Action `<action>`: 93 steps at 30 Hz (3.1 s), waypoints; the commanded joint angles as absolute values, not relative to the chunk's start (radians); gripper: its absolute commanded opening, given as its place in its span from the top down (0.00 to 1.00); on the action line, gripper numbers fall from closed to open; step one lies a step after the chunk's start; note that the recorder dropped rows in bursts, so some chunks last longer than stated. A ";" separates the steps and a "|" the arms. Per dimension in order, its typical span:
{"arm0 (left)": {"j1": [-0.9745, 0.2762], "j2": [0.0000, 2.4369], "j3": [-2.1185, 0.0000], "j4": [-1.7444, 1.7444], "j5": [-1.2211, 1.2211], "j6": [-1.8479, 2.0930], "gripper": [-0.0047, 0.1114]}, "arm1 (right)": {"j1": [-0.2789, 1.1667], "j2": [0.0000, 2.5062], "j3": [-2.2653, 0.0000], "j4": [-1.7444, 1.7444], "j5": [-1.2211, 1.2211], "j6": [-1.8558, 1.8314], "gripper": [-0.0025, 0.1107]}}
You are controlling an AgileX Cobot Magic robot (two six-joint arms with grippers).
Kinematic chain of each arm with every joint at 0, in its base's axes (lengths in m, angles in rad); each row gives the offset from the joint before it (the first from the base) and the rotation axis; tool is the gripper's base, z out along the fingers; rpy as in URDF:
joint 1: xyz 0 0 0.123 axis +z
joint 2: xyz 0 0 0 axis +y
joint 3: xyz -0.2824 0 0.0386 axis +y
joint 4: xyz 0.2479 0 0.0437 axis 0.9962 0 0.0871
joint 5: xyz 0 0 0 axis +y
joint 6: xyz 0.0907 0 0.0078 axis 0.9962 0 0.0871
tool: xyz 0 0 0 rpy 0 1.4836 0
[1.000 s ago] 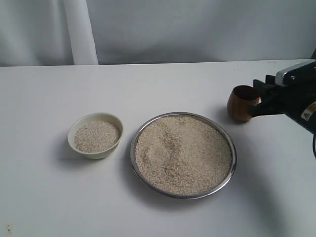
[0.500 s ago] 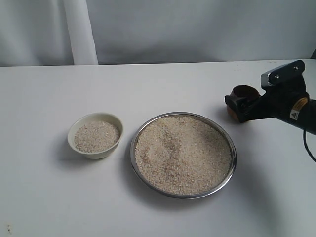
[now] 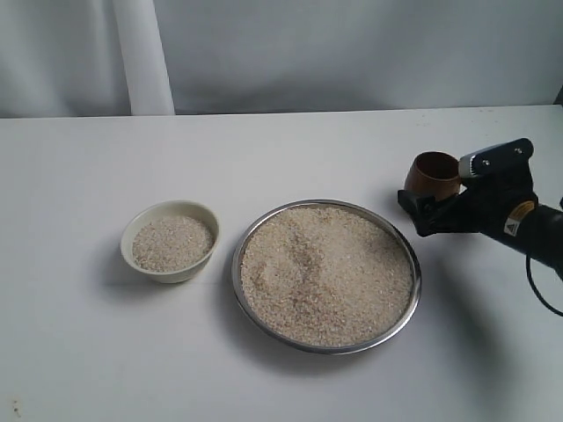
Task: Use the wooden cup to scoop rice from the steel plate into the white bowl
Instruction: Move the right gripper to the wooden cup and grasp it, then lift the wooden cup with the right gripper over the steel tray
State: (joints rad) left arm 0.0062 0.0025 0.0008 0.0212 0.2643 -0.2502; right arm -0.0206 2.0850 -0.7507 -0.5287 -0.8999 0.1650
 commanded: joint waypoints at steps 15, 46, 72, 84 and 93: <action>0.000 0.000 0.000 0.018 0.266 -0.254 0.96 | -0.024 2.251 -0.888 -0.490 -1.014 0.106 0.05; 0.000 0.000 0.000 0.018 0.266 -0.254 0.96 | -0.024 2.325 -0.981 -0.506 -1.011 0.142 0.73; 0.000 0.000 0.000 0.018 0.266 -0.254 0.96 | 0.203 1.614 -0.979 -0.832 -0.155 0.442 0.98; 0.000 0.000 0.000 0.018 0.266 -0.254 0.96 | 0.611 1.560 -1.261 -0.823 0.721 0.063 0.98; 0.000 0.000 0.000 0.018 0.266 -0.254 0.96 | 0.710 1.826 -1.396 -0.832 1.059 -0.196 0.98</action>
